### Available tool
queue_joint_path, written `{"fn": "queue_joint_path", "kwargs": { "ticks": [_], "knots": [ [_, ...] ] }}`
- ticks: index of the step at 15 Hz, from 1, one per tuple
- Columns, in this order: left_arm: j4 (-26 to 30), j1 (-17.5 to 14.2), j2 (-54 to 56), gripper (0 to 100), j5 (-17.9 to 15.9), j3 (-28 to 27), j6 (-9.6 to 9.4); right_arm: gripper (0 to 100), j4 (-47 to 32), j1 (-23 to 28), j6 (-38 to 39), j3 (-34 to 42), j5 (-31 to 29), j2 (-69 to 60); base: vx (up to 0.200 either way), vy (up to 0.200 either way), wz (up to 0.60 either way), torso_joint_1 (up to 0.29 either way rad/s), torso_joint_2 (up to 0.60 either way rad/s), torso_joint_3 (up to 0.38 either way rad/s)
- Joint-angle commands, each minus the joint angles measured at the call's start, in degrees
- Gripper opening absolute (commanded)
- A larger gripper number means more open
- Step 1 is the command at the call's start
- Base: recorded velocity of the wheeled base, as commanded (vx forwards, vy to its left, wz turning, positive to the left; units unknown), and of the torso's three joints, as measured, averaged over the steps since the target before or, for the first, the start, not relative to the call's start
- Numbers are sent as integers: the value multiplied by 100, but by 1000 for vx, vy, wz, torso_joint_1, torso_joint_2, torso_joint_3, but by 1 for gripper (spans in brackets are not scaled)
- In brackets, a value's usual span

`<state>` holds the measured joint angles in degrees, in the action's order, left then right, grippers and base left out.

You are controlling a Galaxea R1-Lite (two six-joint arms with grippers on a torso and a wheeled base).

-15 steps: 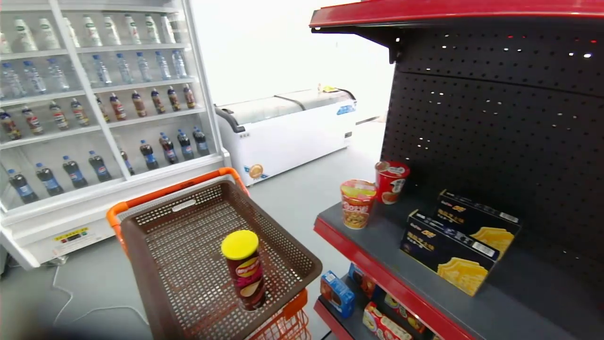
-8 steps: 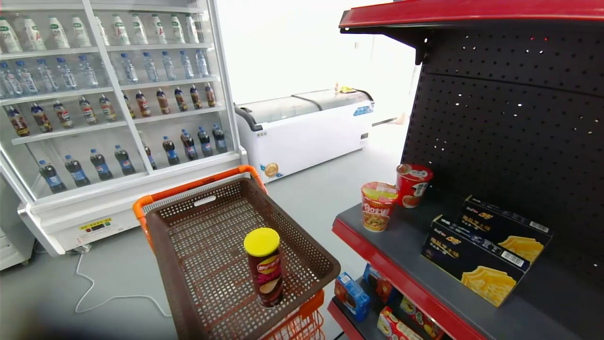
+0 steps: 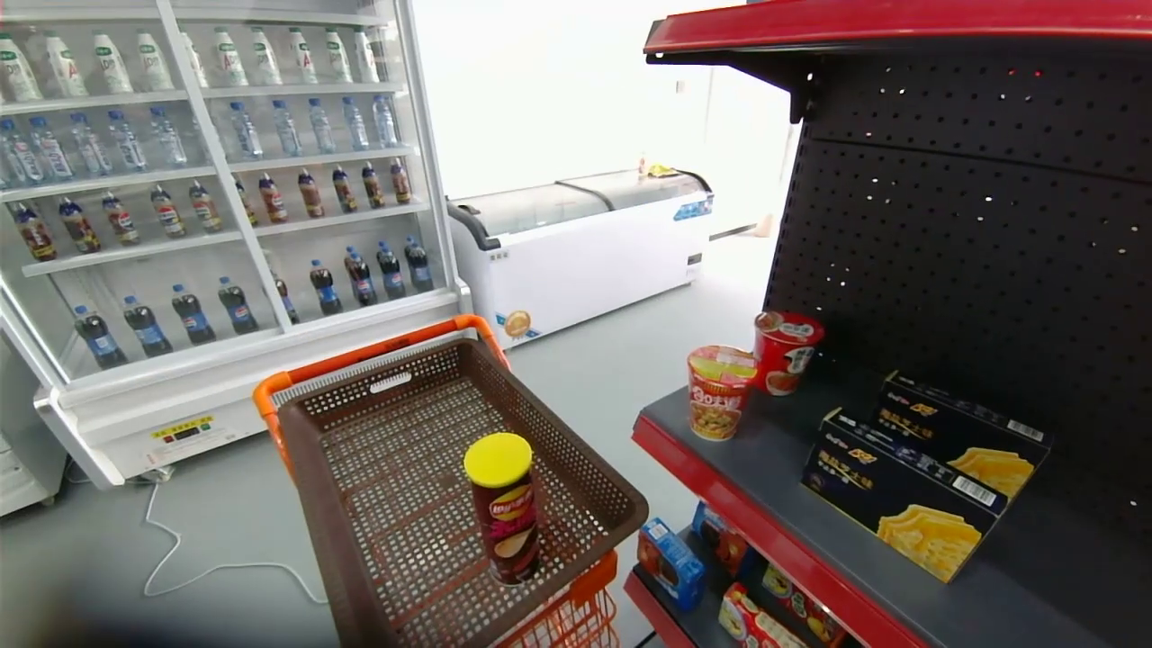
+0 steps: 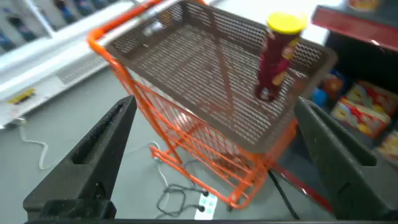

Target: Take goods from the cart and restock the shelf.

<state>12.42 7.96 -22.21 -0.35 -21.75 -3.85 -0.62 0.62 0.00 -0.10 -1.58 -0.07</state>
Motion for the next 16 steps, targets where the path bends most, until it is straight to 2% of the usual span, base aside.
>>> {"fn": "queue_joint_path", "kwargs": {
  "ticks": [1,2,3,5,6,7,8,9,10,11,12,13,14,15,16],
  "knots": [
    [190,733,-1207,100,-149,-154,157,100,1,-1,0,1,0,7,0,0,0,0,0,0],
    [226,848,-1382,100,-369,-154,253,100,1,-1,0,1,0,7,0,0,0,0,0,0],
    [217,988,-1453,100,-422,-128,385,100,1,-1,0,1,0,7,0,0,0,0,0,0],
    [243,953,-1813,100,-439,-40,376,100,1,-1,0,1,0,7,0,0,0,0,0,0],
    [173,628,-2217,100,-474,13,341,100,1,-1,0,1,0,7,0,0,0,0,0,0],
    [94,390,-2437,100,-615,13,183,100,1,-1,0,1,0,7,0,0,0,0,0,0],
    [-117,188,-2745,100,-791,13,16,100,1,-1,0,1,0,7,0,0,0,0,0,0],
    [-381,144,-3035,100,-879,13,-98,100,1,-1,0,1,0,7,0,0,0,0,0,0],
    [-847,-84,-3430,100,-879,57,-388,100,1,-1,0,1,0,7,0,0,0,0,0,0],
    [-1356,-462,-3720,100,-896,145,-916,100,1,-1,0,1,0,7,0,0,0,0,0,0],
    [-1928,-902,-4089,100,-905,259,-1663,100,1,-1,0,1,0,7,0,0,0,0,0,0],
    [-2411,-1209,-4344,100,-967,426,-2269,100,1,-1,0,1,0,7,0,0,0,0,0,0],
    [-2772,-1297,-4626,100,-1151,531,-2524,100,1,-1,0,1,0,7,0,0,0,0,0,0],
    [-3123,-1315,-4907,100,-1512,628,-2524,100,1,-1,0,1,0,7,0,0,0,0,0,0],
    [-3352,-1323,-5170,100,-1854,663,-2401,100,1,-1,-9,1,0,7,0,0,0,0,0,0]
  ]
}}
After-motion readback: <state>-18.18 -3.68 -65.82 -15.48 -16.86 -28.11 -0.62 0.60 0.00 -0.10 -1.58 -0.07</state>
